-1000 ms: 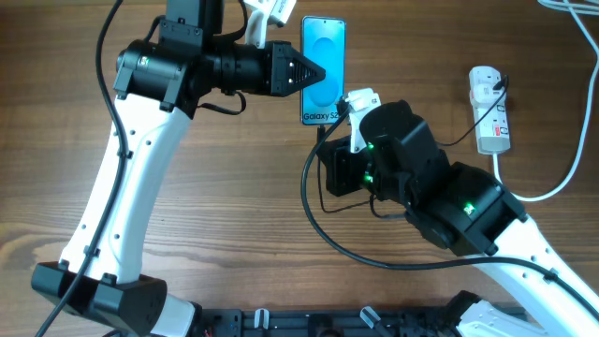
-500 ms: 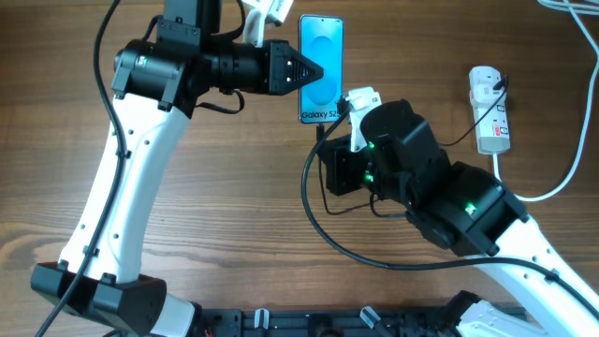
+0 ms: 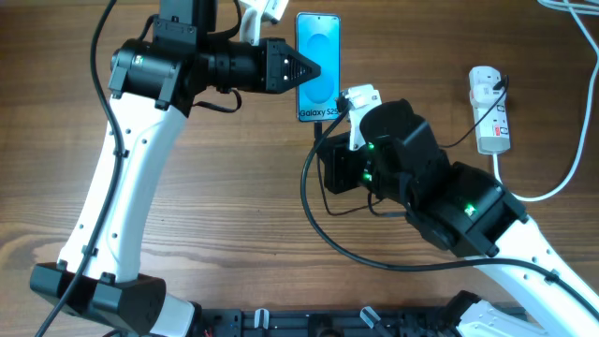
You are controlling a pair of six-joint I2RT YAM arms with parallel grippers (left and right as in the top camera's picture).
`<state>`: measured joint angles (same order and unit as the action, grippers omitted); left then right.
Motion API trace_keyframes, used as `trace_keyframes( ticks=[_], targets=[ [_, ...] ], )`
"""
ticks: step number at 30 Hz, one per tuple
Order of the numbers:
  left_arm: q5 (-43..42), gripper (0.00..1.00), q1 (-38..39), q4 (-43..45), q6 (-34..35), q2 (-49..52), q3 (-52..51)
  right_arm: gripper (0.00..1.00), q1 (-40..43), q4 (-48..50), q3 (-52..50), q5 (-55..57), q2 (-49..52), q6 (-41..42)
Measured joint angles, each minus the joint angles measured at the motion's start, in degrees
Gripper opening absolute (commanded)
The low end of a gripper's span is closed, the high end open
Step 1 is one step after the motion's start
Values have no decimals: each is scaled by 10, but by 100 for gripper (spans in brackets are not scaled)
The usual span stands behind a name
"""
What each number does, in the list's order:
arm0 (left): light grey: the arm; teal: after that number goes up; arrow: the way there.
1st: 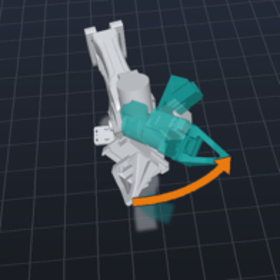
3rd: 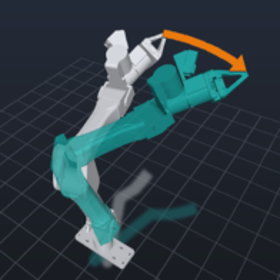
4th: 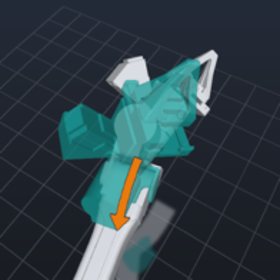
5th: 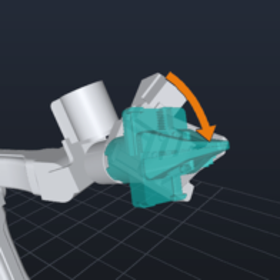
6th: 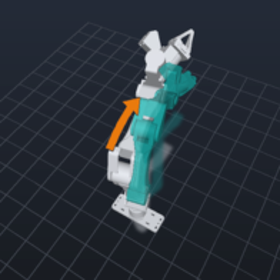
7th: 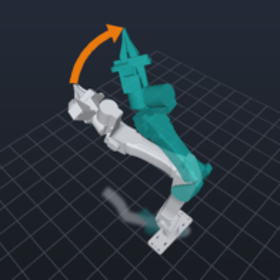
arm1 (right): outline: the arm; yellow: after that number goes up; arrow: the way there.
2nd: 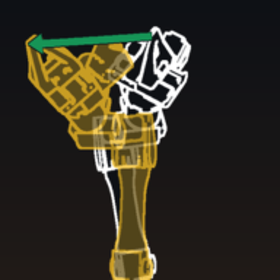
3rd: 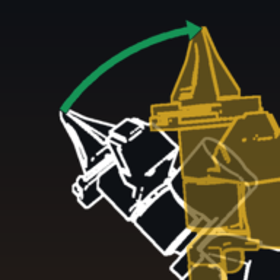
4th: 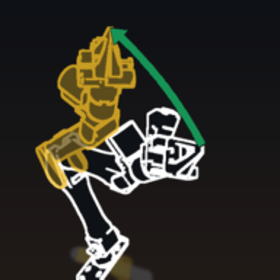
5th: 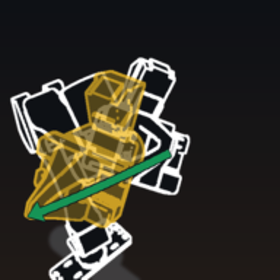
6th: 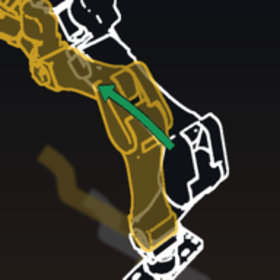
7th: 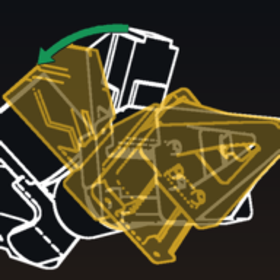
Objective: Plug charger to phone and switch on socket
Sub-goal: 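Push the connector up into the phone port with the right gripper, then lower the phone onto the table with the left gripper and release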
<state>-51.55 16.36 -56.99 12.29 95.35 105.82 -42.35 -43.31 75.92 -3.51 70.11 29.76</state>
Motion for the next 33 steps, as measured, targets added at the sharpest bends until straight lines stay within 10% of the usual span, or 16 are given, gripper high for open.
trace_keyframes(
  ticks=[6, 17, 33],
  targets=[
    [0, 4, -2, -7, 0, 0, 0, 18, -3, 2, 0, 8, 0, 2],
    [59, 4, 6, -49, 10, 3, 0, 99, 7, -32, 22, 24, -15, 3],
    [189, 4, 23, -100, 14, 223, 0, 100, 7, -193, 23, 21, -40, 18]
  ],
)
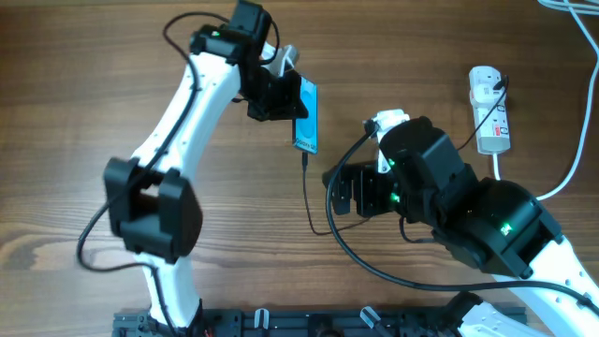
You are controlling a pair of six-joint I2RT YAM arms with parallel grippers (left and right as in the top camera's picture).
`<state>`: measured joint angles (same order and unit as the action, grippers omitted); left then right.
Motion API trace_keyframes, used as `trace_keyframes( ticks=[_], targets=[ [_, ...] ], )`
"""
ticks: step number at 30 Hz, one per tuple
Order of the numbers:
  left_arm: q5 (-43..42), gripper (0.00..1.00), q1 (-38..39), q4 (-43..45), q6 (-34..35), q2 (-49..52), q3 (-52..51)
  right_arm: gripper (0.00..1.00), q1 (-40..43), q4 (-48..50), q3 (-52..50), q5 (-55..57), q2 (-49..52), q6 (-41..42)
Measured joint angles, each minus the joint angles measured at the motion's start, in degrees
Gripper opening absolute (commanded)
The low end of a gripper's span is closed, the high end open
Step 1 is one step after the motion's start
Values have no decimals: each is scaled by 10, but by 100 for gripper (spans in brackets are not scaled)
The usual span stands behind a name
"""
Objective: Plug charger to phone and switch on socket
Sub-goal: 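Lower the phone onto the table with the left gripper and release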
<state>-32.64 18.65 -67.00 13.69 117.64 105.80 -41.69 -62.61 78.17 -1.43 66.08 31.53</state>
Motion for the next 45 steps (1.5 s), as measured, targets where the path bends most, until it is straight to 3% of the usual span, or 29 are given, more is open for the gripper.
trace_keyframes(
  ticks=[21, 26, 34, 42, 45],
  targets=[
    [16, 5, 2, 58, 0, 137, 0, 100, 0, -42, 0, 56, 0, 23],
    [28, 17, 4, 63, 1, 144, 0, 100, 0, -43, 0, 64, 0, 23],
    [44, 18, 5, 62, 2, 154, 0, 100, 0, -65, 0, 69, 0, 27],
    [91, 30, 9, 47, 1, 154, 0, 99, 0, -105, 0, 109, 0, 60],
    [117, 44, 9, 37, 2, 154, 0, 100, 5, -116, 0, 116, 0, 64]
  ],
)
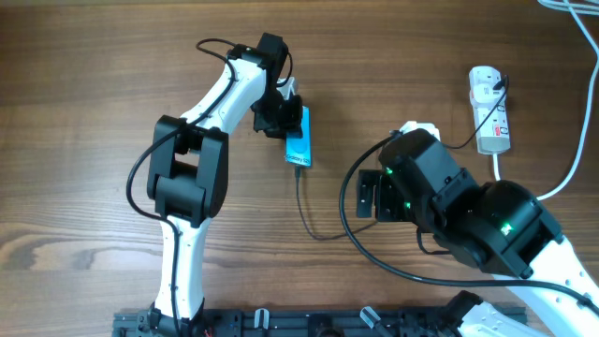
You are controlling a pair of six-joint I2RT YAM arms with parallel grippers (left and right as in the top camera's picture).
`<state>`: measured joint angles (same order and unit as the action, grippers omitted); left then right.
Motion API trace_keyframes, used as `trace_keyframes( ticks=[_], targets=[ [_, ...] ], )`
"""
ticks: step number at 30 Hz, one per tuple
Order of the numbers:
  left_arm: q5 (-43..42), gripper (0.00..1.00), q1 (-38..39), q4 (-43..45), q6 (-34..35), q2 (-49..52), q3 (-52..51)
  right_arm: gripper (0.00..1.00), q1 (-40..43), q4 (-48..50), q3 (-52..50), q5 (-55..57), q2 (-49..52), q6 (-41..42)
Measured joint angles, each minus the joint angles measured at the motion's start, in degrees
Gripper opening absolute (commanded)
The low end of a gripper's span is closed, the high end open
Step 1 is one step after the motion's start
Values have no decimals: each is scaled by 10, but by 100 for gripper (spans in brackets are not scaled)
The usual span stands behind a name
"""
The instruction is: Plug charger to phone and switch on socket
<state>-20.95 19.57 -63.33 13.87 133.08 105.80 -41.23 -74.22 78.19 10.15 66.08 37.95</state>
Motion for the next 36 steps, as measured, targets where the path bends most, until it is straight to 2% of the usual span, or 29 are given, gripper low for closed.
trace_keyframes(
  ticks=[3, 5, 6, 10, 14, 15, 18, 22, 26, 30, 33, 36],
  targets=[
    [33, 53, 0, -9, 1, 1, 0, 100, 17, -12, 0, 4, 0, 2],
    [53, 74, 0, -14, 0, 2, -1, 100, 32, -23, 0, 4, 0, 4],
    [60, 81, 0, -16, 0, 2, -2, 100, 38, -26, 0, 4, 0, 4],
    [72, 81, 0, -20, 3, 1, -1, 100, 64, -31, 0, 6, 0, 4],
    [87, 90, 0, -35, 3, 1, 1, 100, 85, -31, 0, 16, 0, 4],
    [91, 100, -1, -43, 2, 1, 2, 100, 93, -31, 0, 17, 0, 4],
    [99, 100, -6, -64, 11, 0, 9, 100, 141, -31, 0, 16, 3, 3],
    [106, 100, -25, -61, 42, -39, 28, 100, 255, -51, 31, -33, 49, -46],
    [112, 100, -50, -30, 68, -155, 40, 99, 367, -82, 113, -70, 138, -100],
    [146, 100, -64, -13, 81, -296, 64, 99, 465, -47, 190, -78, 216, -130],
    [167, 100, -63, -27, 85, -369, 73, 100, 525, -1, 203, -81, 244, -137],
    [177, 100, -64, -46, 88, -401, 73, 100, 584, 23, 207, -83, 270, -136]
  ],
)
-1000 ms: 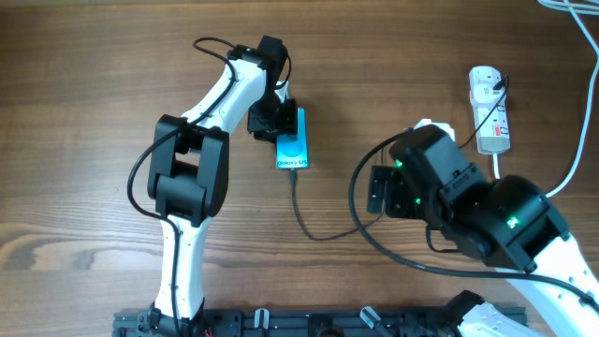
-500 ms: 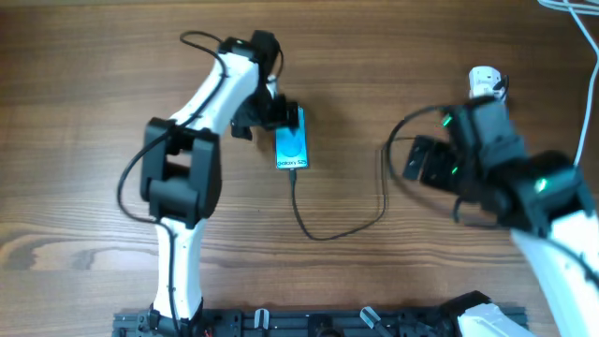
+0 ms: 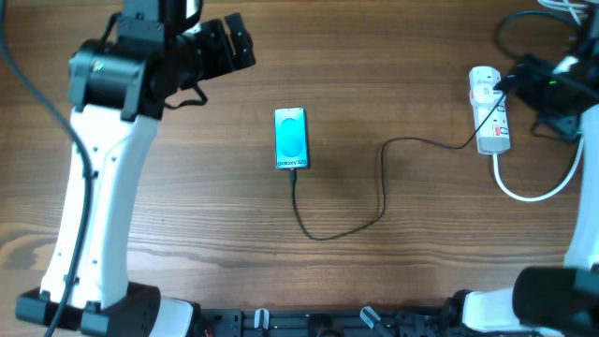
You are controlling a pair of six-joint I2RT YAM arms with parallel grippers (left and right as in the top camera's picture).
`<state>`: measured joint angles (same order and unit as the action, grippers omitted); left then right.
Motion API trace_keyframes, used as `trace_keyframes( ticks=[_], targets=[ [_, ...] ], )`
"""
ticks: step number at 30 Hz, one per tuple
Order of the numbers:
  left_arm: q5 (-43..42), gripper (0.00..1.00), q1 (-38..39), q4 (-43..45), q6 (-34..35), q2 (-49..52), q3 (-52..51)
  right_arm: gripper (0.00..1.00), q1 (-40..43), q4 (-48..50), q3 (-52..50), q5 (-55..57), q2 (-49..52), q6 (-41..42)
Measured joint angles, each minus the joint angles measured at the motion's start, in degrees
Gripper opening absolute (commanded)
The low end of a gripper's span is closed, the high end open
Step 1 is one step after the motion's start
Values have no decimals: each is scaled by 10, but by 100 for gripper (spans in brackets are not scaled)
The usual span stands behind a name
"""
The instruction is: Plug charger to phone and switch on socket
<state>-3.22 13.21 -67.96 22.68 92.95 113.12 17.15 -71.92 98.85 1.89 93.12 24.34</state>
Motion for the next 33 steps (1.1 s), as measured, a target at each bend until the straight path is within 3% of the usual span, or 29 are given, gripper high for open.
trace_keyframes(
  ticks=[9, 33],
  targets=[
    [7, 100, 0, -2, 2, 4, -3, 100, 120, 91, 0, 0, 110, 9],
    [9, 100, 0, -2, 4, 5, -3, 100, 130, 172, 0, -79, 293, -46]
  ],
)
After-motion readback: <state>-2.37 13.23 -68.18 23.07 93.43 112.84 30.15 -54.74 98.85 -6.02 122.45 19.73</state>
